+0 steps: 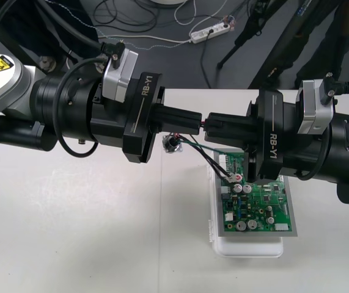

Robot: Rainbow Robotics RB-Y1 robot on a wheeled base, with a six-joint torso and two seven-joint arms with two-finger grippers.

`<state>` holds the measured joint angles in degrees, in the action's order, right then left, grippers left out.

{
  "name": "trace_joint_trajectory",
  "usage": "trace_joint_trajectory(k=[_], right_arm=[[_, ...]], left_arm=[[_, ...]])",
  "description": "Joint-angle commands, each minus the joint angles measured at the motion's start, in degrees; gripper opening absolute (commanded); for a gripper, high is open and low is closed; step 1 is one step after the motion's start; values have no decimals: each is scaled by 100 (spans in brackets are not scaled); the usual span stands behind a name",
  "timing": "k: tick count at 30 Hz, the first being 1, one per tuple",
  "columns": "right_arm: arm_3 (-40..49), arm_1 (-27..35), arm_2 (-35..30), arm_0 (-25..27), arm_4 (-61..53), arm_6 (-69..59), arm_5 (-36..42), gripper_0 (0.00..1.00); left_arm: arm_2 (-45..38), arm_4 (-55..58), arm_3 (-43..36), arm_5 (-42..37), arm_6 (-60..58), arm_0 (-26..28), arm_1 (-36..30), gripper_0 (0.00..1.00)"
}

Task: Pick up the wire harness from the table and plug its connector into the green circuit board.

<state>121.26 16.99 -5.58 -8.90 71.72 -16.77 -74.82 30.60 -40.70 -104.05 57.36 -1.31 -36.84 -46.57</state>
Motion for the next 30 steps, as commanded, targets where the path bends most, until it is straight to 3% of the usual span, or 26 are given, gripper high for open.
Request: trace_joint_trajectory(k=[1,15,19,21,22,25,30], right_arm=[[213,-90,75,55,-88,227,-68,0],[213,-73,66,55,-105,201,-68,4],[143,-64,66,55,-167,174,-68,22],[73,-64,66,55,-237,201,-68,49],[29,-55,66,55,-290,201,-68,71],[2,-29,66,46,-307,201,-68,100],[2,24,48,46,-343,174,-68,100]], left_arm=[[24,-17,-81,-252,-361,-288,95,0],[33,9,-90,-243,-326,-288,87,0],[24,18,-90,-243,-308,-279,87,0],[33,27,-90,-243,-299,-279,87,0],[33,27,-90,-243,-290,-288,95,0],[33,53,-90,-243,-282,-288,87,0],[33,62,-90,-225,-246,-288,95,0]])
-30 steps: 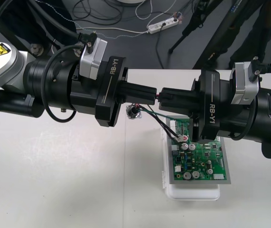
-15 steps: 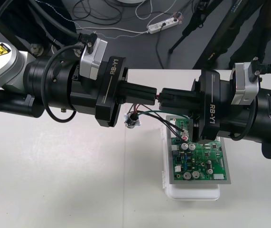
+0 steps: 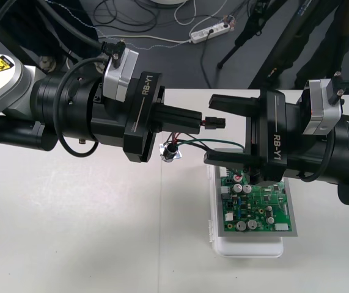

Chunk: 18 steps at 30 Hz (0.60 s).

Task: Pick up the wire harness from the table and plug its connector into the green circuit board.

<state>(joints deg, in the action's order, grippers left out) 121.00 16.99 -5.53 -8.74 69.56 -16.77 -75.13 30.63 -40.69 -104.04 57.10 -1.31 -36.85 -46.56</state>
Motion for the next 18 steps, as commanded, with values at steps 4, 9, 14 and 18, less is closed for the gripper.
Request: trace_joint_trajectory(k=[4,9,14,18], right_arm=[[29,50,0,30,-136,210,-37,100],[29,68,-71,21,-127,218,-37,100],[29,103,-97,21,-136,227,-37,100],[29,147,-115,21,-145,210,-46,100]], left_arm=[[31,105,-90,-181,-229,-279,85,0],[22,114,-81,-173,-203,-279,42,0],[22,193,-81,-173,-194,-261,-46,0],[22,281,-81,-173,-159,-191,-134,0]])
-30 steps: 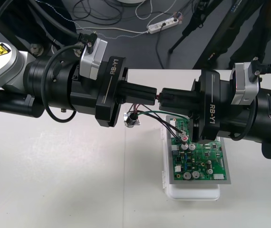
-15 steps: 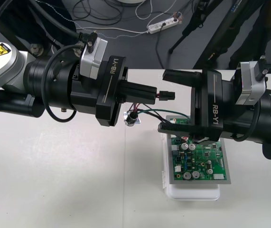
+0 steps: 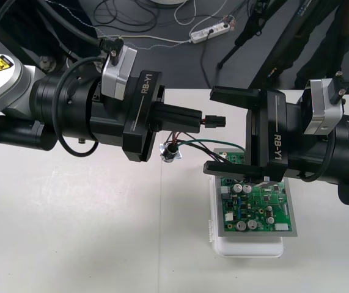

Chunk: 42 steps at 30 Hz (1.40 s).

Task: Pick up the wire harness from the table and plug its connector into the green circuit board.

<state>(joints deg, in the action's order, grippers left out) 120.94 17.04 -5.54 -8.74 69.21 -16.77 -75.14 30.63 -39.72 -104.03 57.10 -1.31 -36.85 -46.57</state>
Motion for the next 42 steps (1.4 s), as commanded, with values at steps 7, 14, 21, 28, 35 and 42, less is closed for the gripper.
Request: trace_joint_trajectory(k=[7,14,21,28,35,42], right_arm=[[35,142,-114,21,-110,192,-35,100],[35,159,-114,21,-110,174,-44,100],[26,150,-105,21,-101,148,-62,100],[35,247,-105,30,-84,51,-71,100],[35,484,-167,21,-40,-300,-202,100],[35,687,-474,21,127,-995,-756,100]], left_arm=[[22,245,-91,-146,-27,-50,-221,0],[4,342,-82,-50,61,117,-353,0],[-145,439,-74,117,149,424,-502,0],[-373,448,208,583,246,688,-494,0],[-540,536,454,988,430,969,-485,0],[-628,553,568,1128,597,1286,-370,0]])
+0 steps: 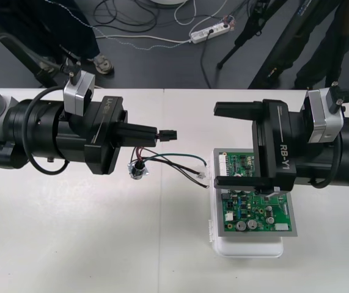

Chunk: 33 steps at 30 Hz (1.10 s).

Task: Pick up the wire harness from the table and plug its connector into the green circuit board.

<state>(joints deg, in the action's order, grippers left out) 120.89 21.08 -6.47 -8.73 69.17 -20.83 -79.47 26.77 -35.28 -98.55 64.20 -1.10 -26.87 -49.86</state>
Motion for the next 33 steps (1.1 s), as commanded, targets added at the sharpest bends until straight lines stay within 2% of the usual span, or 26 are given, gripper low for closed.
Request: trace_joint_trajectory(k=[1,13,21,26,33], right_arm=[[40,309,-434,21,185,-668,-394,100],[57,634,-742,3,809,-1555,-1044,100],[330,1039,-988,-32,1372,-1810,-1053,100],[356,1355,-1023,3,1574,-1898,-1053,100],[356,1487,-1155,30,2013,-1872,-1053,100]], left_arm=[[-269,101,20,426,593,331,-24,0],[-269,48,362,620,1217,700,170,0],[-269,-198,1013,1182,1437,709,407,0],[-269,-453,1206,1288,1516,718,468,0],[-269,-761,1654,1472,1639,727,688,0]])
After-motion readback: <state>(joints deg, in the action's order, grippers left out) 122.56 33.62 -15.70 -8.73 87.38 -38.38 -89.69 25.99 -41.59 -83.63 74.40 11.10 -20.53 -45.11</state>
